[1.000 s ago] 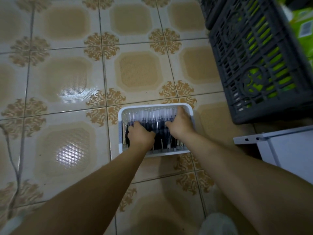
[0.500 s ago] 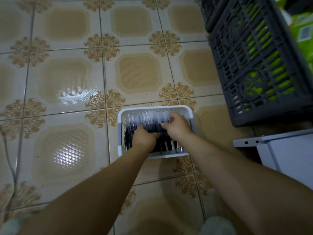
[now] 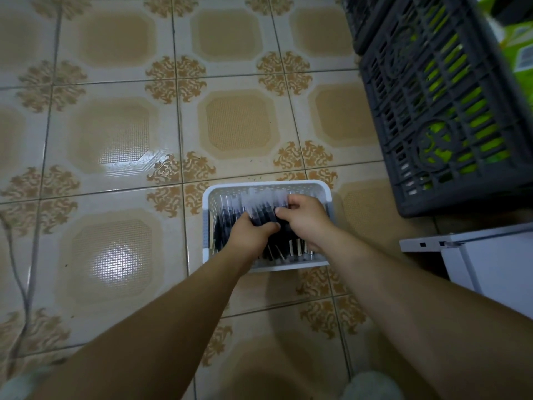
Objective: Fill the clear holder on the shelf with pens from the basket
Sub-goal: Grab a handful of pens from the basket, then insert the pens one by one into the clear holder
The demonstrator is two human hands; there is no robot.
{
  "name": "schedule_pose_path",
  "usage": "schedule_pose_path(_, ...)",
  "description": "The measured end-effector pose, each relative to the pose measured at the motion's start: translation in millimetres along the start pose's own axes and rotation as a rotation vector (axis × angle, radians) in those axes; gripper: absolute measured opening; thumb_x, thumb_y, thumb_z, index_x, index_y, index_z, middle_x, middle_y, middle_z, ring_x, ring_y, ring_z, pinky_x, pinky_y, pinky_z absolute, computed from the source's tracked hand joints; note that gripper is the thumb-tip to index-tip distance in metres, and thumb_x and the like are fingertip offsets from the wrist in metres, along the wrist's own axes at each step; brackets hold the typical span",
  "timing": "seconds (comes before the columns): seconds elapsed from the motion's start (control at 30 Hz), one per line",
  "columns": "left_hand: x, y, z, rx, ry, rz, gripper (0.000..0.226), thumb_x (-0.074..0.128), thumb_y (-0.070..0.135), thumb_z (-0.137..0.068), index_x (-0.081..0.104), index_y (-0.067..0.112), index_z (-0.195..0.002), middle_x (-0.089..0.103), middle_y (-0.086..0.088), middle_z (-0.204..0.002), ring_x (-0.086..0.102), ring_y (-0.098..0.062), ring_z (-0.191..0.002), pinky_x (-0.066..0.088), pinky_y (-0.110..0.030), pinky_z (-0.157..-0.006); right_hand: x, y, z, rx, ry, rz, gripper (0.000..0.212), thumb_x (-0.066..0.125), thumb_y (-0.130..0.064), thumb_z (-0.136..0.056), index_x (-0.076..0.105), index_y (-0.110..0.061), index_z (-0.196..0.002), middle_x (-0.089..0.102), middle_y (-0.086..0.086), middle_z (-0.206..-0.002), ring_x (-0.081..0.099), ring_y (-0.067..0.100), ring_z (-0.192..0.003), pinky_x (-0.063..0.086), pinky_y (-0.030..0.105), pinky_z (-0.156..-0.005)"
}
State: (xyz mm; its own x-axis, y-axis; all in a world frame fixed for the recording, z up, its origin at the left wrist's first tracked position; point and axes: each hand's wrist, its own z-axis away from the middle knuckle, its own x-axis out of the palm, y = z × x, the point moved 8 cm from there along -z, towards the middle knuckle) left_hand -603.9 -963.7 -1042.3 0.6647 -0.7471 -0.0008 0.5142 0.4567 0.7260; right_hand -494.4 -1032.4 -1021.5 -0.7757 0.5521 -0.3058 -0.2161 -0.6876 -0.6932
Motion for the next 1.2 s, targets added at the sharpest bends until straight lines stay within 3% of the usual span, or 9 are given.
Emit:
schedule_pose_path(0.37,-1,23,7,-0.012,-0.085,-0.09,0.035,0.057,0.01,-0.091,0.053,0.011,-0.125,0.067,-0.007,-0.11,0.066,-0.018,-0.097,0.051,-0.026,-0.073,2,-22,12,0.046,-0.017,-0.095,0.017,0.058,-0.006,-0.092,0.065,-0.018,-0.101,0.069,0.007,-0.105,0.064,0.024,-0.1,0.052,0.045,-0.093)
schedule_pose_path(0.5,-1,45,15,0.007,-0.131,-0.104,0.037,0.059,0.007,-0.088,0.053,0.011,-0.124,0.067,-0.01,-0.109,0.067,-0.021,-0.096,0.055,-0.034,-0.08,-4,-40,20,0.048,-0.005,-0.113,0.014,0.058,-0.007,-0.092,0.064,-0.017,-0.101,0.068,0.008,-0.105,0.064,0.024,-0.1,0.053,0.04,-0.09)
schedule_pose_path(0.6,1,71,31,0.043,-0.168,-0.138,0.034,0.06,0.0,-0.083,0.059,0.014,-0.114,0.067,-0.022,-0.099,0.065,-0.027,-0.084,0.052,-0.041,-0.073,-19,-65,37,0.006,0.035,-0.103,0.011,0.06,-0.008,-0.091,0.061,-0.017,-0.098,0.067,0.008,-0.102,0.063,0.025,-0.094,0.052,0.037,-0.082)
schedule_pose_path(0.67,4,96,48,0.09,-0.17,-0.141,0.038,0.059,-0.006,-0.083,0.056,0.016,-0.113,0.066,-0.017,-0.095,0.064,-0.029,-0.082,0.053,-0.045,-0.073,-33,-84,57,-0.03,0.07,-0.108,0.011,0.06,-0.007,-0.091,0.061,-0.017,-0.095,0.067,0.007,-0.1,0.064,0.024,-0.093,0.053,0.037,-0.082)
schedule_pose_path(0.77,15,137,85,0.171,-0.17,-0.16,0.042,0.059,-0.006,-0.083,0.051,0.015,-0.118,0.067,-0.008,-0.098,0.067,-0.026,-0.086,0.055,-0.045,-0.076,-63,-113,96,-0.088,0.164,-0.148,0.015,0.06,-0.005,-0.09,0.061,-0.02,-0.087,0.068,0.005,-0.093,0.065,0.021,-0.087,0.054,0.031,-0.076)
schedule_pose_path(0.97,54,231,196,0.391,-0.261,-0.275,0.028,0.061,-0.002,-0.083,0.061,0.009,-0.109,0.068,-0.018,-0.096,0.066,-0.032,-0.085,0.054,-0.043,-0.077,-141,-183,223,-0.273,0.37,-0.107,0.006,0.059,-0.012,-0.092,0.063,-0.016,-0.092,0.063,-0.006,-0.081,0.059,0.013,-0.079,0.045,0.02,-0.063)
schedule_pose_path(1.03,70,261,243,0.475,-0.321,-0.28,0.025,0.057,-0.006,-0.085,0.061,0.009,-0.104,0.066,-0.022,-0.095,0.067,-0.033,-0.084,0.056,-0.04,-0.075,-165,-203,275,-0.342,0.444,-0.09,0.011,0.058,-0.015,-0.093,0.067,-0.012,-0.099,0.067,-0.002,-0.088,0.06,0.014,-0.082,0.046,0.024,-0.066)
schedule_pose_path(1.1,86,287,293,0.561,-0.357,-0.284,0.028,0.056,-0.008,-0.086,0.062,0.018,-0.097,0.068,-0.014,-0.091,0.068,-0.03,-0.083,0.058,-0.037,-0.074,-188,-222,331,-0.426,0.519,-0.088,0.018,0.056,-0.015,-0.094,0.068,-0.01,-0.107,0.069,0.003,-0.095,0.062,0.018,-0.089,0.048,0.028,-0.073)
schedule_pose_path(1.2,103,318,373,0.702,-0.365,-0.315,0.031,0.06,-0.002,-0.086,0.062,0.026,-0.099,0.07,-0.002,-0.091,0.069,-0.023,-0.086,0.057,-0.043,-0.081,-218,-242,416,-0.542,0.63,-0.063,0.019,0.056,-0.014,-0.094,0.067,-0.013,-0.109,0.064,-0.005,-0.086,0.058,0.013,-0.082,0.044,0.016,-0.063)
